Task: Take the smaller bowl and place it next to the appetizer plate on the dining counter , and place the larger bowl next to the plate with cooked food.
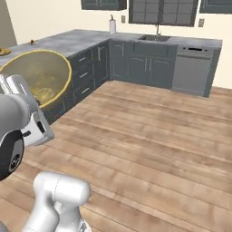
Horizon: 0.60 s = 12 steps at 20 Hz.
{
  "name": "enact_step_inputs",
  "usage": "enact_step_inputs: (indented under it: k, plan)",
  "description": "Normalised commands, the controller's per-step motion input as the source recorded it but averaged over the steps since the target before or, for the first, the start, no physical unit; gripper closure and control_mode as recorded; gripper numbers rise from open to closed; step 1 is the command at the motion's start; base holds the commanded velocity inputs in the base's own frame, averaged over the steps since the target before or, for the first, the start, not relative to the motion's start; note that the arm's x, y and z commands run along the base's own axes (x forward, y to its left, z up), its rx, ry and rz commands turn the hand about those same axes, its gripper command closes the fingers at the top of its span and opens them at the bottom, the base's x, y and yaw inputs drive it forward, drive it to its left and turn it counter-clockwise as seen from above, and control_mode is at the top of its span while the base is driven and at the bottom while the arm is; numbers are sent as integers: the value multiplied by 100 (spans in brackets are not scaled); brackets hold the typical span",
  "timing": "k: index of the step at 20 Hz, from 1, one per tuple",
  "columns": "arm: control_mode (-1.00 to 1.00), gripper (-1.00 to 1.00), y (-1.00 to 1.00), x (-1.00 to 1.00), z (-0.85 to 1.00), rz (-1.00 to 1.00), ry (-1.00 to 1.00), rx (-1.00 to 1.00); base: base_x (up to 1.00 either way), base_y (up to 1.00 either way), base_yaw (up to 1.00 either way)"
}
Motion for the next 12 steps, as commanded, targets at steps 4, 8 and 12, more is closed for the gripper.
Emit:
enact_step_inputs:
  k: [4,8,12]
  plan:
    - [100,100,0,0,0,0,0,0,55,100,24]
    - [100,100,0,0,0,0,0,0,62,100,9]
    - [100,100,0,0,0,0,0,0,91,100,4]
